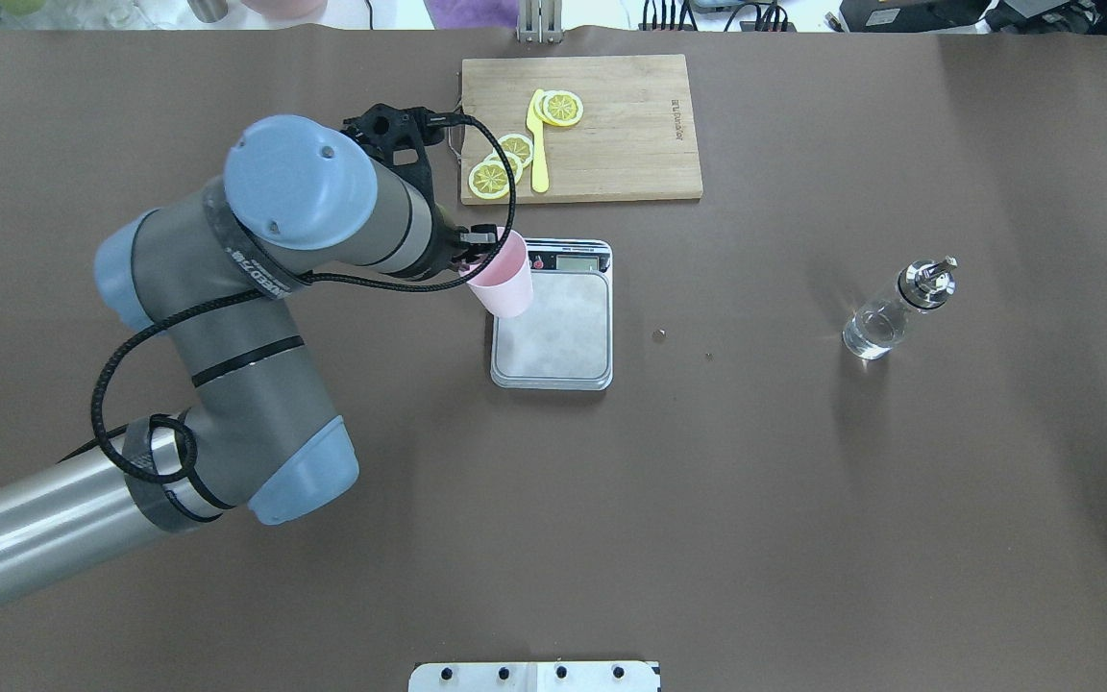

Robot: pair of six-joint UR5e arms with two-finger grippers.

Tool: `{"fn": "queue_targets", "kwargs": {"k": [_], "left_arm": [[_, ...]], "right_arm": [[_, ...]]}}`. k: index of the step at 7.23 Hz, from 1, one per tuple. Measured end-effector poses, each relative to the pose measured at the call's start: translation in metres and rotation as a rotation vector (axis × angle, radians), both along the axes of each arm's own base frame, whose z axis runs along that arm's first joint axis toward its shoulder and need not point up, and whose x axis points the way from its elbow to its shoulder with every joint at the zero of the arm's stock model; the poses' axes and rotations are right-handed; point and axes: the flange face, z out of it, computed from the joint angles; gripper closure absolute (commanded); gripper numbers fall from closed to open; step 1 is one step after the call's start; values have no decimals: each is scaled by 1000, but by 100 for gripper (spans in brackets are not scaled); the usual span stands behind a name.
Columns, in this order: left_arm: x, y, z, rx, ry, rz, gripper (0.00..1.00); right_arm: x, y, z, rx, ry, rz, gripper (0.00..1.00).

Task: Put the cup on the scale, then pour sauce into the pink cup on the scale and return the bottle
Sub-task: 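Carry the pink cup with the left gripper onto the scale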

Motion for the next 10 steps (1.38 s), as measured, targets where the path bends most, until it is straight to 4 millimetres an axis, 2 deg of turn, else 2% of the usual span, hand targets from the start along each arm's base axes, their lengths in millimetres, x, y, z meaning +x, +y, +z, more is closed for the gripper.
{"fn": "queue_targets", "kwargs": {"k": [5,10], "left_arm": [[31,20,-6,52,-34,-38,100],[46,14,-12,70,-58,-64,100]], "right_arm": [[0,1,1,-2,1,0,0],[0,1,1,-2,1,0,0]]}}
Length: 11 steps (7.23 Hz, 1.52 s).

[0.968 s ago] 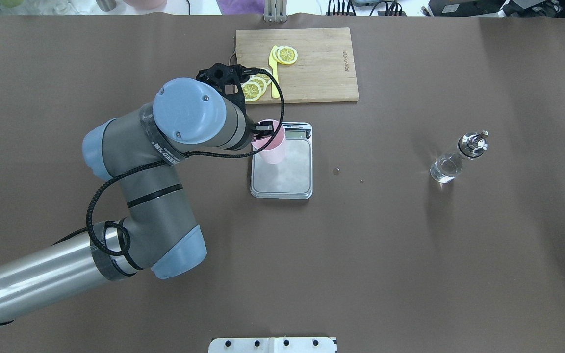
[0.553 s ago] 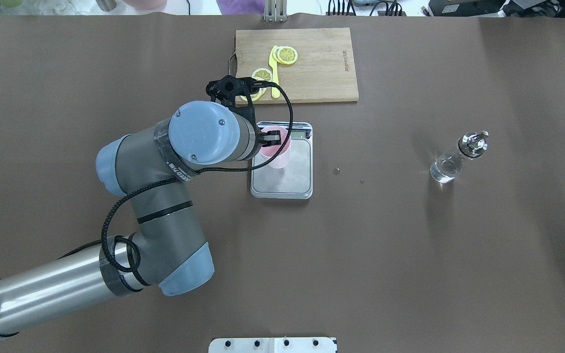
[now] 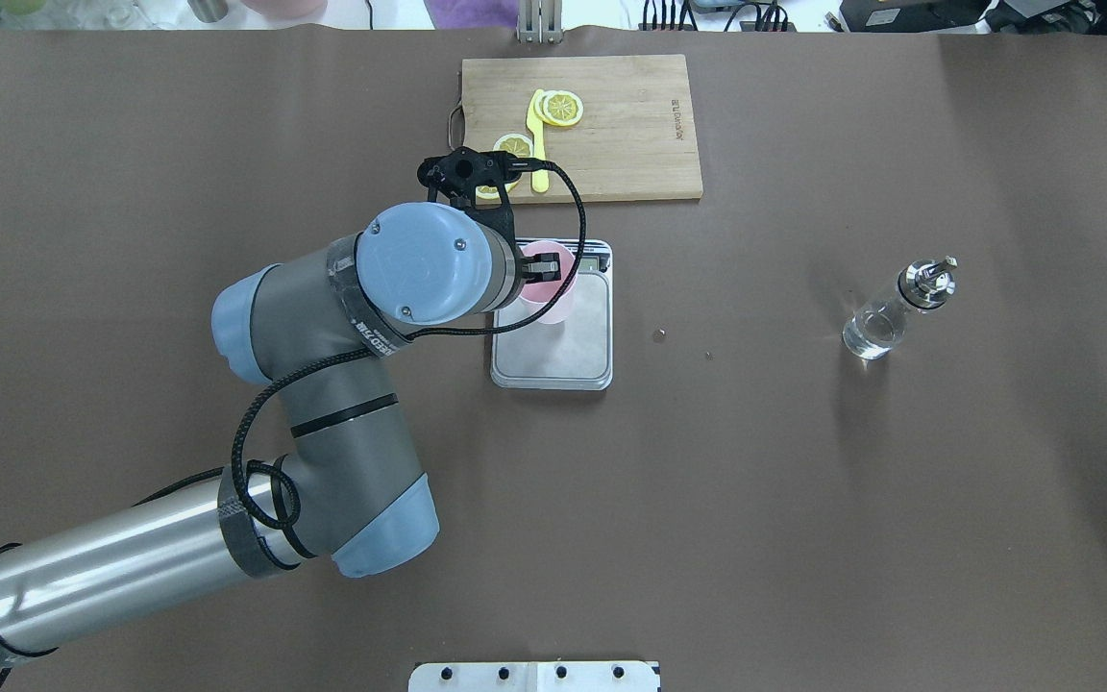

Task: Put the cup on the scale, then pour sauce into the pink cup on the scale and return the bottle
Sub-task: 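Carry the pink cup with the left gripper onto the scale, then lower the pink cup onto the scale and open the left gripper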

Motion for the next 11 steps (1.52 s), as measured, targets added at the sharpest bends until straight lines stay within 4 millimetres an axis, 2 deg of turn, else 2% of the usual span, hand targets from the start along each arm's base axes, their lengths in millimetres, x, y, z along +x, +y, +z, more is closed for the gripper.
{"fn": "queue_targets", "kwargs": {"k": [5,7,11], "left_arm": [[10,-6,2,6,-24,3,100],[9,-6,1,15,-29,10,88],[9,-6,2,22,-34,15,86]], "right_arm": [[0,0,0,-2,0,1,0],[0,0,0,-2,0,1,0],[0,0,0,-3,-2,0,0]]}}
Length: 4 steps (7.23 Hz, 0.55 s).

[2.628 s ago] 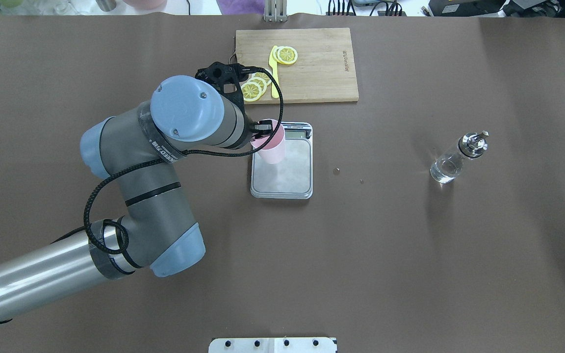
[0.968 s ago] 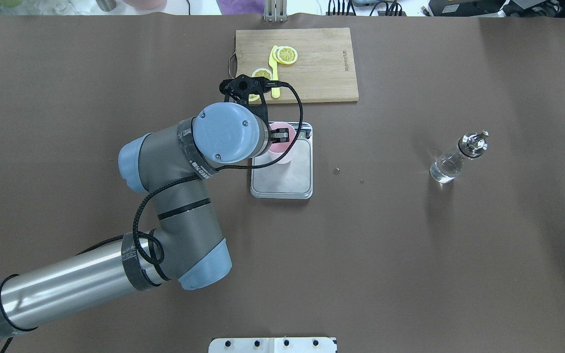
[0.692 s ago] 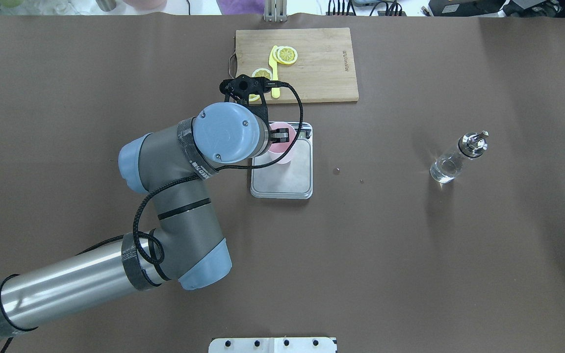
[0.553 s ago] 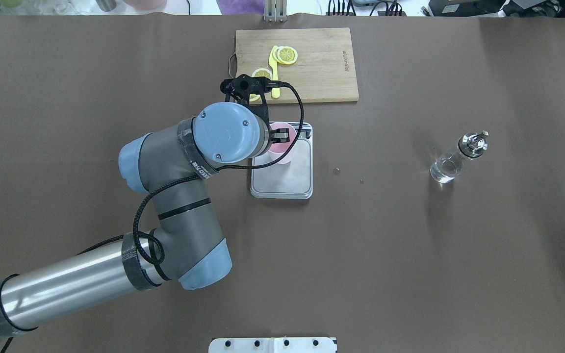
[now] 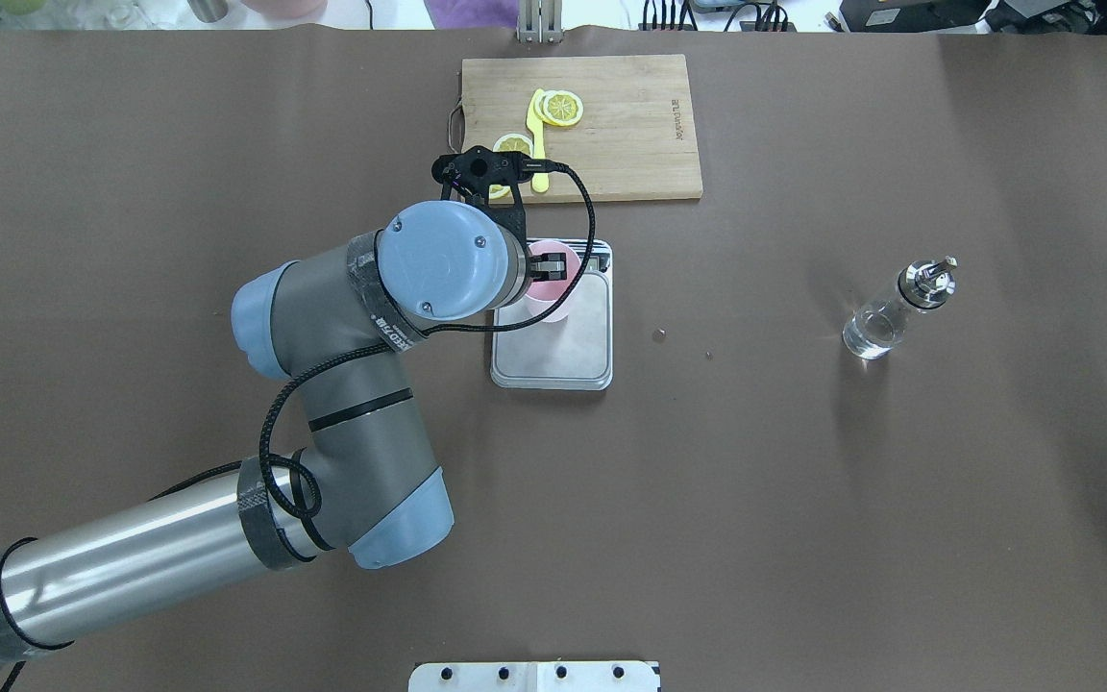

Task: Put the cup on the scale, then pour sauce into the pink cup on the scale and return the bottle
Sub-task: 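Lower the pink cup onto the scale and open the left gripper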

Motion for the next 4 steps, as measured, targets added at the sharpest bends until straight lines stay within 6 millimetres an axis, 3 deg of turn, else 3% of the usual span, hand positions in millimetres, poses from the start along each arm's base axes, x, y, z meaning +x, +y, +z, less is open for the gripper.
{"fn": "queue_targets", "kwargs": {"k": [4], "left_arm": [[-1,0,0,2,-1,1,79]], "right_arm": [[0,1,1,-3,0,0,0]]}}
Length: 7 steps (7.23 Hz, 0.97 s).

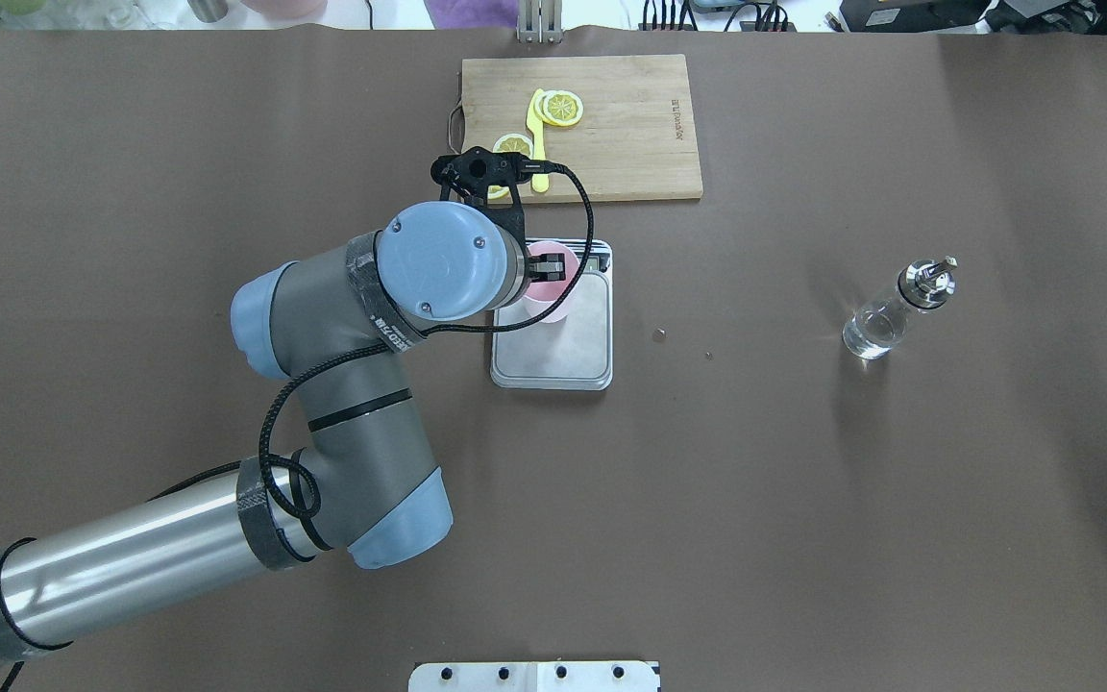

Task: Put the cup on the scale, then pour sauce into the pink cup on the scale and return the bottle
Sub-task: 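Lower the pink cup onto the scale and open the left gripper, then withdraw the left arm from the cup while the right arm reaches toward the bottle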

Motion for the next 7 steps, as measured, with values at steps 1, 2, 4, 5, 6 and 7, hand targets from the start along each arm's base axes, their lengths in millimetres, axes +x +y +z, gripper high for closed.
{"fn": "queue_targets", "kwargs": {"k": [1,2,4,5,6,7], "left_arm": [[-1,0,-1,3,1,2,68],[-1,1,-2,6,3,3,54],[-6,4,-9,21,11,15,2],[-13,7,-14,47,5,36,2],[-24,7,-19,60,-7,62,2],[-46,2,-25,48,-17,91,2]], "right_arm": [[0,0,0,0,0,0,0],[0,0,0,0,0,0,0],[0,0,0,0,0,0,0],[0,0,0,0,1,0,0],[0,0,0,-1,1,1,0],[0,-1,-1,-6,-3,9,0]]}}
